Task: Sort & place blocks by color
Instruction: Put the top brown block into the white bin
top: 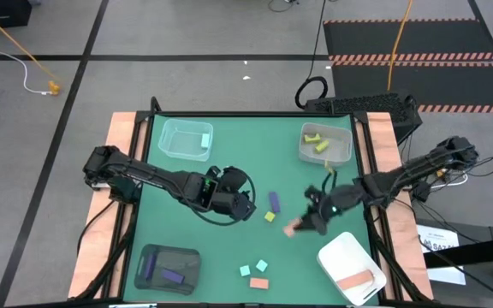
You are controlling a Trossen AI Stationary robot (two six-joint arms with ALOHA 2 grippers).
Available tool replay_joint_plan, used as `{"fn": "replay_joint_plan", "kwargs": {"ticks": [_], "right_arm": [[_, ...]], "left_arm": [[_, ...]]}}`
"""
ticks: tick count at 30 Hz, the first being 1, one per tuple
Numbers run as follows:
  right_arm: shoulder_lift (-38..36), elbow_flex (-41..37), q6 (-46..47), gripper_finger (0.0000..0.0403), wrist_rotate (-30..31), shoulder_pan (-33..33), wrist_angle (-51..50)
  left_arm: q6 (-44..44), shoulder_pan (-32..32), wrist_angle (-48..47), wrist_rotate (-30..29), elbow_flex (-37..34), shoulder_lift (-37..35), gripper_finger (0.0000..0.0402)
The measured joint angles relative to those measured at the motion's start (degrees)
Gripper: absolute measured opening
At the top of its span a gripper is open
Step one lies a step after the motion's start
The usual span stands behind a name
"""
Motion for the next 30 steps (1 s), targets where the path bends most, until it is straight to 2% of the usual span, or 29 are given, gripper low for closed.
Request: {"fn": "replay_joint_plan", "kwargs": {"ticks": [3, 10, 16, 20, 24, 26, 30], "right_arm": [[0.0, 0.0, 7.9, 0.0116, -4.8, 5.1, -2.7], [0.0, 0.0, 23.2, 0.0116, -11.7, 16.4, -5.7], [0.0, 0.0, 34.1, 0.0116, -11.7, 24.4, -13.4], [0.0, 0.0, 40.4, 0.0116, -11.6, 25.9, -25.3], [0.0, 0.0, 41.0, 0.0118, -11.6, 26.4, -29.8], [0.0, 0.0, 40.9, 0.0151, -11.7, 26.4, -29.4], [0.0, 0.0, 40.5, 0.0248, -14.8, 26.4, -28.2]], "left_arm": [[0.0, -0.2, -1.4, 0.0, 0.0, 0.0, 0.0193], [-1.0, -0.2, -4.0, 0.0, 0.0, 0.0, 0.0187], [0.0, -0.2, -4.2, 0.0, 0.0, 0.0, 0.0186], [0.3, -0.2, -4.2, 0.0, 0.0, 0.0, 0.0186], [0.5, -0.2, -4.2, 0.0, 0.0, 0.0, 0.0186], [0.5, -0.2, -4.4, 0.0, 0.0, 0.0, 0.0186], [0.5, -0.2, -5.1, 0.0, 0.0, 0.0, 0.0186]]}}
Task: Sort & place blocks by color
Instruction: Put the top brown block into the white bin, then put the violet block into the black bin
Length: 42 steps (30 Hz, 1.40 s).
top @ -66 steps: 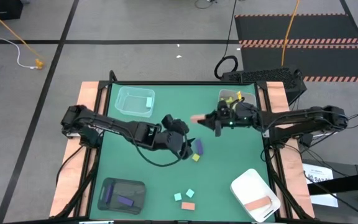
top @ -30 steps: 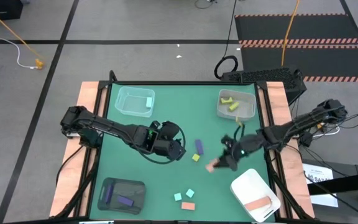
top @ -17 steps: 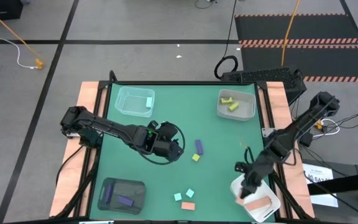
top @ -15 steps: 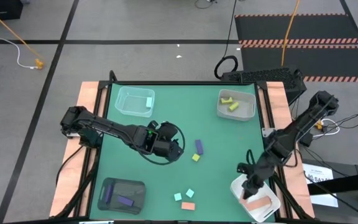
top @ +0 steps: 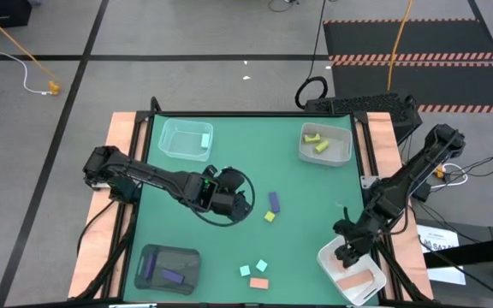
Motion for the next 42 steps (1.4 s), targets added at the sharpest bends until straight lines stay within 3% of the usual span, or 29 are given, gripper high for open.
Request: {"fn": "replay_joint_plan", "kwargs": {"ticks": [4, 6, 13, 16, 19, 23, 32, 42], "right_arm": [[0.0, 0.0, -0.1, 0.0311, -5.8, 0.0, 1.3], [0.0, 0.0, -1.3, 0.0327, -5.8, 0.0, 3.4], [0.0, -1.9, -10.2, 0.0341, 5.9, 0.0, 16.1], [0.0, -3.6, -10.4, 0.0338, 6.2, -0.9, 23.1], [0.0, -4.6, -11.2, 0.0335, 6.7, -2.2, 24.0], [-0.4, -4.6, -20.3, 0.0334, 10.9, -4.4, 25.9], [-6.4, -4.0, -36.7, 0.0334, 13.8, -15.0, 26.7], [-8.0, -4.0, -57.1, 0.0334, 13.9, -33.8, 26.5]], "left_arm": [[0.8, 0.0, -0.2, 0.0, 0.0, 0.0, 0.0186], [1.1, 0.0, -0.2, 0.0, 0.0, 0.0, 0.0186], [1.1, 0.0, -0.2, 0.0, 0.0, 0.0, 0.0186], [1.0, -0.1, -0.2, 0.0, 0.0, 0.0, 0.0186], [0.9, -0.2, -0.2, 0.0, 0.0, 0.0, 0.0186], [0.9, -0.4, -0.5, 0.0, 0.0, 0.0, 0.0186], [1.0, -0.4, -0.6, 0.1, 0.0, 0.0, 0.0186], [0.6, -0.2, -0.5, 0.1, 0.0, 0.0, 0.0186]]}}
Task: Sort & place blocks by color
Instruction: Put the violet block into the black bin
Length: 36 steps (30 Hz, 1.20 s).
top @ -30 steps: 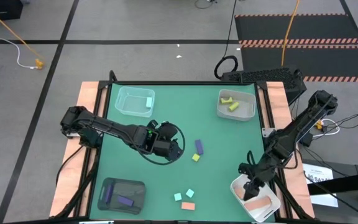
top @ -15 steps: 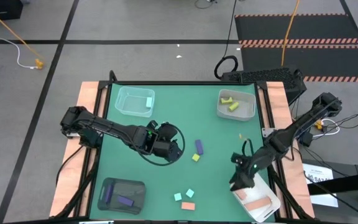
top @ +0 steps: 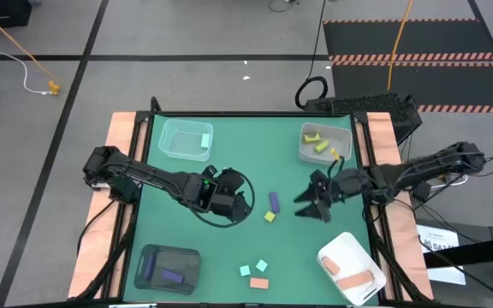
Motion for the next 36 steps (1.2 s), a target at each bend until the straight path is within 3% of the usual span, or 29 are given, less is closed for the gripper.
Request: {"fn": "replay_joint_plan", "kwargs": {"ticks": [6, 10, 16, 18, 22, 25, 29, 36], "right_arm": [[2.9, 0.0, -7.8, 0.0334, -0.9, -6.2, 8.1], [6.5, 3.2, -12.5, 0.0334, -7.3, -9.2, 11.0], [10.0, 12.1, -23.0, 0.0334, -6.8, -12.0, -5.3], [11.1, 15.1, -25.9, 0.0334, -2.3, -12.6, -14.1], [14.3, 20.3, -28.0, 0.0334, 14.4, -13.1, -32.7], [16.8, 21.8, -26.0, 0.0334, 22.2, -13.5, -38.9], [18.0, 20.6, -23.1, 0.0334, 17.9, -13.6, -33.6], [18.4, 14.1, -21.6, 0.0334, -2.1, -13.5, -15.5]], "left_arm": [[-1.7, 0.1, 0.7, 0.0, 0.0, 0.0, 0.0186], [-1.7, 0.5, 3.9, 0.0, 0.0, 0.0, 0.0186], [-4.1, 1.1, 9.2, 0.0, 0.0, 0.0, 0.0186], [-5.6, 1.3, 10.3, 0.0, 0.0, 0.0, 0.0186], [-10.5, 1.4, 11.6, 0.0, 0.0, 0.0, 0.0186], [-13.5, 1.4, 13.0, 0.0, 0.0, 0.0, 0.0186], [-16.8, 1.4, 15.3, 0.0, 0.0, 0.0, 0.0186], [-17.7, 1.4, 17.5, 0.0, 0.0, 0.0, 0.0186]]}}
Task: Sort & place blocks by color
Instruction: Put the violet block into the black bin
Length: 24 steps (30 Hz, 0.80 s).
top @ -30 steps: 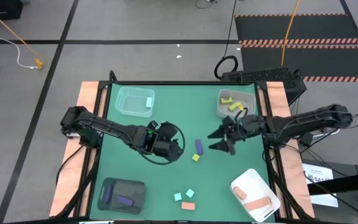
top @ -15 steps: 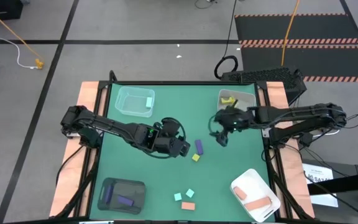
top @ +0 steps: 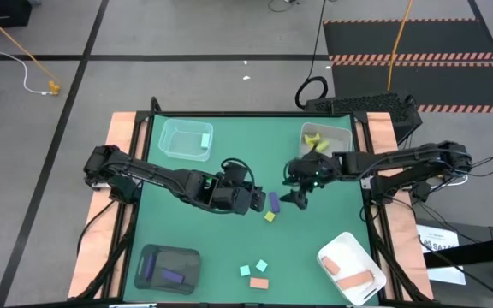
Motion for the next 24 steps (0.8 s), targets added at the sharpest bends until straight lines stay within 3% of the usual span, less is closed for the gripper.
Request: {"fn": "replay_joint_plan", "kwargs": {"ticks": [3, 8, 12, 19, 24], "right_arm": [[0.0, -1.8, 4.0, 0.0334, -0.3, 0.4, 2.2], [0.0, -1.8, 13.6, 0.0334, 9.8, 0.6, -1.3], [1.0, -1.8, 22.0, 0.0334, 11.3, 0.8, -0.9], [9.8, -1.0, 25.8, 0.0334, 18.4, 3.6, 0.2], [16.7, 1.4, 29.5, 0.0334, 18.5, 3.7, -0.1]], "left_arm": [[0.1, -0.1, 0.0, 0.0, 0.0, 0.0, 0.0186], [4.4, -0.1, -0.6, 0.0, 0.0, 0.0, 0.0186], [8.6, 0.0, -1.0, 0.0, 0.0, 0.0, 0.0186], [16.0, 0.0, -2.0, 2.8, 0.0, 0.0, 0.0186], [19.3, 0.0, -2.8, 5.9, 0.0, 0.0, 0.0186]]}}
